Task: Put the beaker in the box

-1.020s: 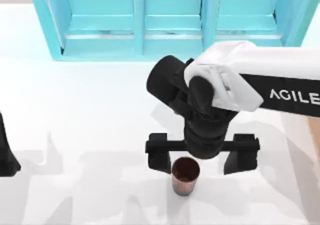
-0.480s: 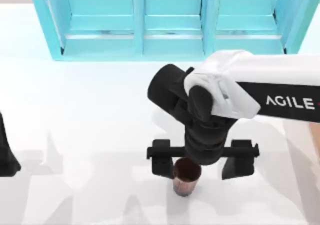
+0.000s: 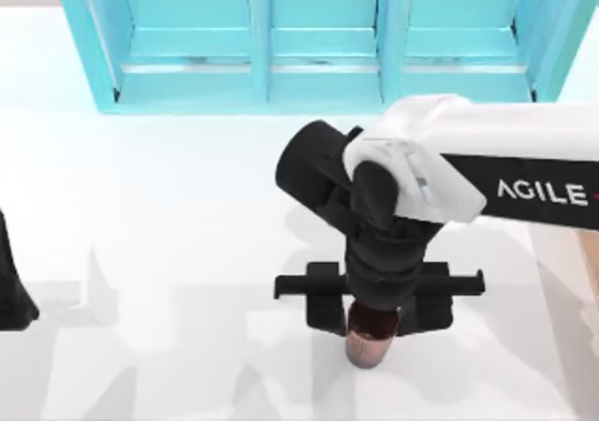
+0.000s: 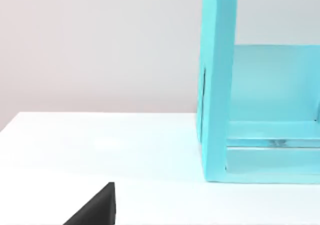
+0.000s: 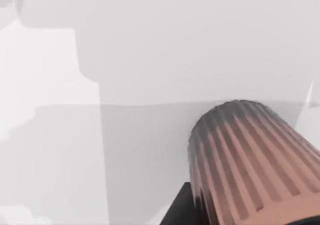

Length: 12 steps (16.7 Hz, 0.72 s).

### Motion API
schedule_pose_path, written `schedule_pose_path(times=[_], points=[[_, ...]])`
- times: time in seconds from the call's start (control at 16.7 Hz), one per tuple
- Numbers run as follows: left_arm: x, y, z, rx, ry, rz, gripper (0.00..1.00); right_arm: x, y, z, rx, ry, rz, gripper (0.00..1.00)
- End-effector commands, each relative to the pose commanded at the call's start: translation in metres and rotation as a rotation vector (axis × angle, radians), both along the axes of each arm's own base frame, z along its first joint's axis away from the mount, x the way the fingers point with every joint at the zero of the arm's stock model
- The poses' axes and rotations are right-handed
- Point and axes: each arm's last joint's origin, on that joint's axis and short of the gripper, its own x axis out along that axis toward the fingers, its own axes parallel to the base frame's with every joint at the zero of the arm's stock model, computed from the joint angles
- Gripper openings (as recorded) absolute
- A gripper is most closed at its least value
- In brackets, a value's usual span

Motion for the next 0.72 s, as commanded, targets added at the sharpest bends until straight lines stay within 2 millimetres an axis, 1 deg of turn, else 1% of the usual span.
schedule_pose_path(times=[0.12,0.18,0.72], points=[[0.0000,0.0000,0.0000,0.000,0.000,0.000,1.00,0.0000,0.0000,0.0000,0.000,0.000,0.000,0.02],[0.0000,0.0000,0.0000,0.000,0.000,0.000,1.00,0.0000,0.0000,0.0000,0.000,0.000,0.000,0.00],[0.0000,0.0000,0.0000,0.000,0.000,0.000,1.00,0.0005,-0.0005,0.0003,0.001,0.000,-0.003,0.00]])
